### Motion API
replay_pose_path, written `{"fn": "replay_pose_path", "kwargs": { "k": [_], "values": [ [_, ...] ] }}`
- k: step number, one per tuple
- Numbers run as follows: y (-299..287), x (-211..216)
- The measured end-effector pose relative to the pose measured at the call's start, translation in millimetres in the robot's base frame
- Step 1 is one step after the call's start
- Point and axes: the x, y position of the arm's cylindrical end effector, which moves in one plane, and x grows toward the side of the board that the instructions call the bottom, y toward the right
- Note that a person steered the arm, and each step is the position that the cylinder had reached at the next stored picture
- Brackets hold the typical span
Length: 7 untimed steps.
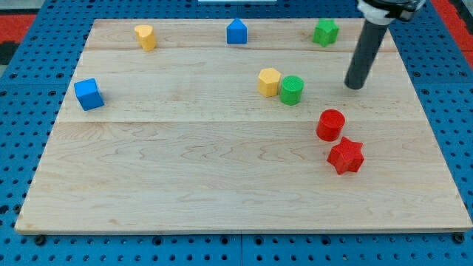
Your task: Slide the yellow hexagon towards the blue cube
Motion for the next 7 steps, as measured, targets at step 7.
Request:
{"fn": "replay_pose_path", "kwargs": {
  "k": [7],
  "values": [
    [-204.2, -38.9]
  ]
}}
